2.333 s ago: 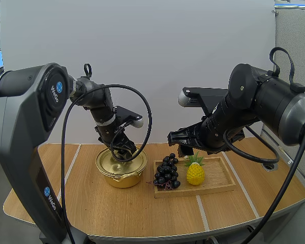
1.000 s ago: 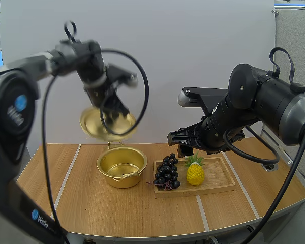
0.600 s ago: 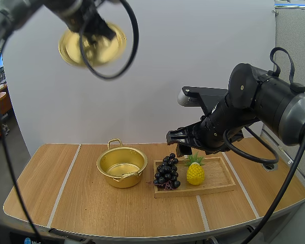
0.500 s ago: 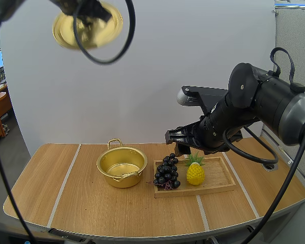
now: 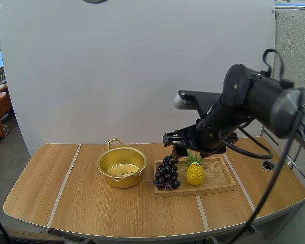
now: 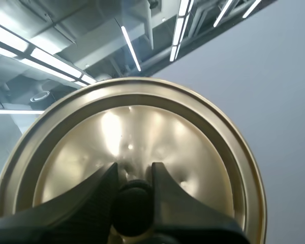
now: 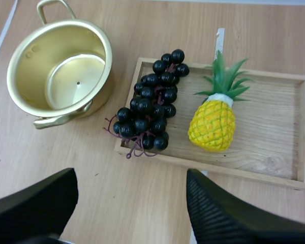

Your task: Open the pot, put the grape inside, and close it

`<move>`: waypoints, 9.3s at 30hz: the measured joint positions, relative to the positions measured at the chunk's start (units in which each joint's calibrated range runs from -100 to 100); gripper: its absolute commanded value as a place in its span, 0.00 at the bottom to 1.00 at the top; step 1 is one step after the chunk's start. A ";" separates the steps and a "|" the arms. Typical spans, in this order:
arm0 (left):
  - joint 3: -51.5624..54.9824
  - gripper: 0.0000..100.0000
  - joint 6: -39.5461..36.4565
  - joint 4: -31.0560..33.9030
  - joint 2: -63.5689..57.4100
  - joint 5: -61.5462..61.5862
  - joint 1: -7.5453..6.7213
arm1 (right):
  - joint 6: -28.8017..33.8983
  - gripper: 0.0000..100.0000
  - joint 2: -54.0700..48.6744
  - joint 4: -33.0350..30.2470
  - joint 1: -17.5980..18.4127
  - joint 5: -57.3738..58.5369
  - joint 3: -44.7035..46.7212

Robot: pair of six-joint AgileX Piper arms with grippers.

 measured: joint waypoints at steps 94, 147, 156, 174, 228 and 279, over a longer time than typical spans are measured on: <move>-7.62 0.00 0.00 0.74 -0.51 -7.93 0.00 | -7.62 0.00 56.00 4.47 2.21 -25.66 -14.18; -7.62 0.00 0.00 0.74 -0.51 -7.93 0.00 | -7.52 1.00 31.42 4.43 2.27 -12.19 -17.38; -7.62 0.00 0.00 0.74 -0.51 -7.93 0.00 | -6.72 1.00 31.42 4.20 2.27 -11.98 -17.38; -7.62 0.00 0.00 0.74 -0.51 -7.93 0.00 | -5.93 1.00 43.16 1.98 2.27 -13.94 -17.38; -7.62 0.00 0.00 0.74 -0.51 -7.93 0.00 | -5.52 0.00 56.38 2.44 2.43 -21.01 -17.52; -7.62 0.00 0.00 0.74 -0.51 -7.93 0.00 | -4.80 0.00 35.28 4.93 11.60 0.84 -35.83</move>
